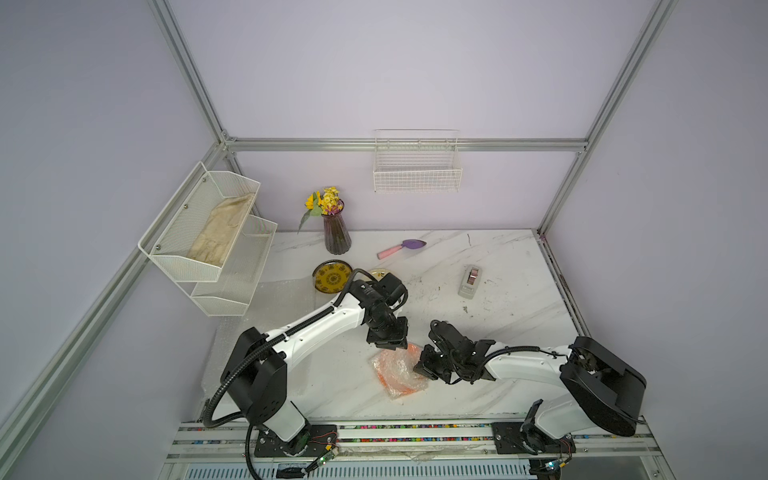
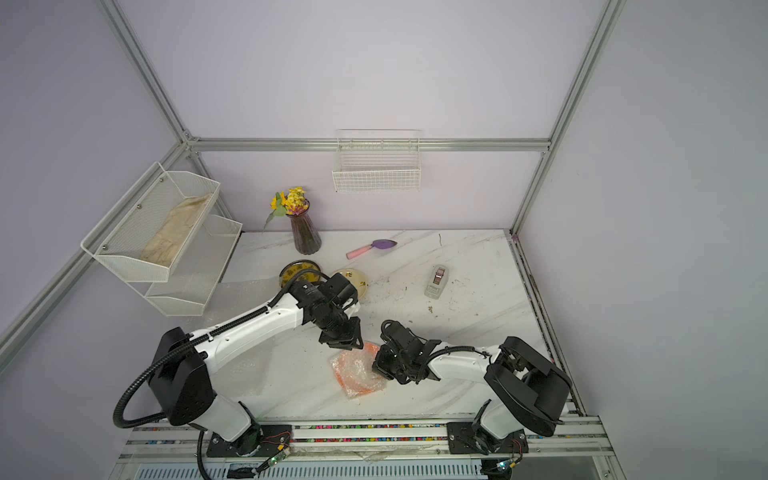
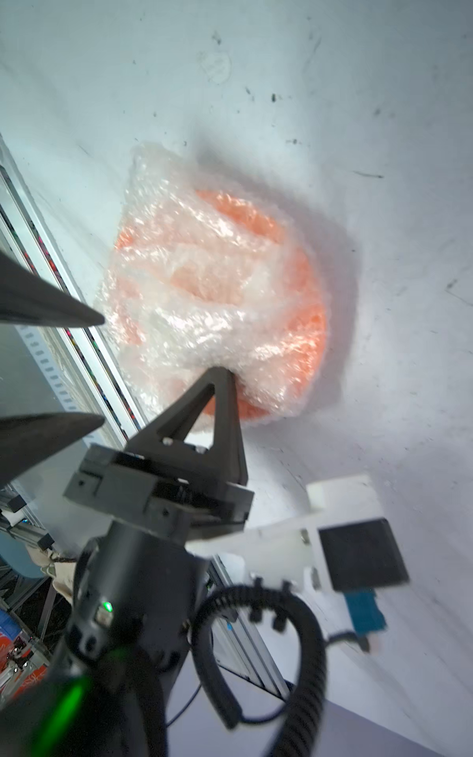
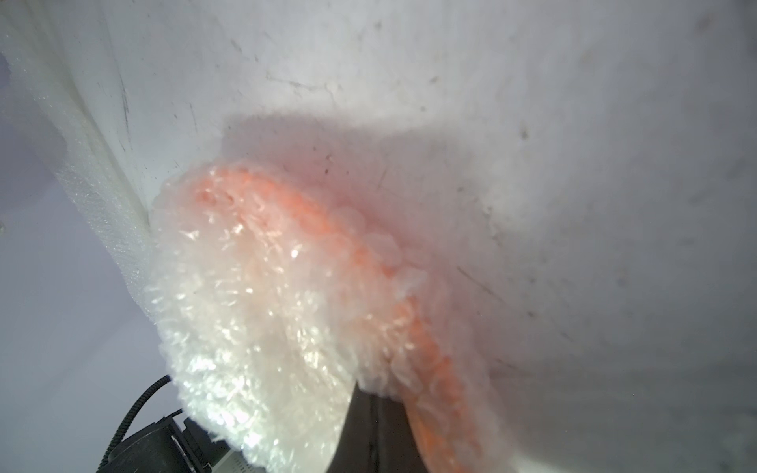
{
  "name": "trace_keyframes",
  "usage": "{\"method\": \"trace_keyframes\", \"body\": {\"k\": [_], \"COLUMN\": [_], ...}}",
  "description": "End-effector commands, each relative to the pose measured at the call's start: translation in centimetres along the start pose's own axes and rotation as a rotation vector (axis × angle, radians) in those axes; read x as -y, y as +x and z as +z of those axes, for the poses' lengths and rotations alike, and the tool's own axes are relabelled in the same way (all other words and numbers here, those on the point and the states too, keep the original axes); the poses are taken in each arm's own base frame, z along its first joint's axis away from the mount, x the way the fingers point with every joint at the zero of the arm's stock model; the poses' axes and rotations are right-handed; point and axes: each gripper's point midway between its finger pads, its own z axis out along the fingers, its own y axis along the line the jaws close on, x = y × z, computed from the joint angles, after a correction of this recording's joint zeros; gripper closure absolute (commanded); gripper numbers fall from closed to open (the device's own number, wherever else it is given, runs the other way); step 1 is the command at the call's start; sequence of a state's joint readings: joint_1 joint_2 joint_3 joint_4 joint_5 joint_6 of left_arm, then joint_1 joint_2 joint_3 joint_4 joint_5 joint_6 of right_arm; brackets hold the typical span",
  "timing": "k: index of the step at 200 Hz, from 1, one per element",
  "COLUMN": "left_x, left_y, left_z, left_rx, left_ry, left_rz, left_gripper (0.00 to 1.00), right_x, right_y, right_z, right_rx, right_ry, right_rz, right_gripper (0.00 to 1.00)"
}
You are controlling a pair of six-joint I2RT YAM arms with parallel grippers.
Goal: Wrap dinner plates in bubble wrap
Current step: Wrap the plate in the bubble wrap.
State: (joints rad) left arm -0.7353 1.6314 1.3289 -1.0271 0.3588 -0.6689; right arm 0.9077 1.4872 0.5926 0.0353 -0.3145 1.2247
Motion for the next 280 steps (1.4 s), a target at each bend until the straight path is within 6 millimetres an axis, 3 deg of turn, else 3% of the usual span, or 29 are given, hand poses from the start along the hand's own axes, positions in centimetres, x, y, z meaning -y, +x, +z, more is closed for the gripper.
{"method": "trace_keyframes", "body": {"k": [1,34,76,98,123,150,190,237,256,280], "left_x": [0.1,0.1,-5.2,-6.4,-6.3,-6.1,-6.4,-7.8,-8.4,-9.2], "left_y": [-1.2,-0.5,3.5,3.9,3.5,3.3,3.2,3.3,3.7,4.9], "left_z": [2.0,6.7,10.9,11.4,11.4,11.4,11.4,10.7,10.0,9.2], "left_rx": [-0.068,-0.200,-0.309,-0.313,-0.301,-0.297,-0.292,-0.285,-0.280,-0.273], "left_ry": [-0.035,0.038,-0.032,-0.054,-0.052,-0.050,-0.060,-0.115,-0.120,-0.130], "left_rz": [0.038,0.042,-0.024,-0.044,-0.047,-0.050,-0.053,-0.063,-0.083,-0.114], "left_gripper": [0.73,0.81,0.88,0.89,0.90,0.90,0.90,0.90,0.90,0.89], "right_x": [6.2,6.1,5.1,1.1,-3.3,-5.5,-2.5,6.4,7.5,7.6], "right_y": [0.4,0.3,-0.3,-0.5,0.0,1.5,4.9,6.4,5.9,3.4], "right_z": [0.3,0.0,-1.8,-3.3,-4.9,-3.9,-1.7,-1.3,-0.9,-0.5], "right_rx": [-0.004,0.005,0.032,0.027,0.017,-0.067,-0.202,-0.252,-0.239,-0.187], "right_ry": [0.220,0.216,0.253,0.214,0.094,0.010,0.091,0.326,0.376,0.420], "right_rz": [0.051,0.052,-0.021,-0.106,-0.146,-0.151,-0.142,-0.109,-0.118,-0.142], "right_gripper": [1.00,1.00,1.00,1.00,1.00,1.00,1.00,1.00,1.00,1.00]}}
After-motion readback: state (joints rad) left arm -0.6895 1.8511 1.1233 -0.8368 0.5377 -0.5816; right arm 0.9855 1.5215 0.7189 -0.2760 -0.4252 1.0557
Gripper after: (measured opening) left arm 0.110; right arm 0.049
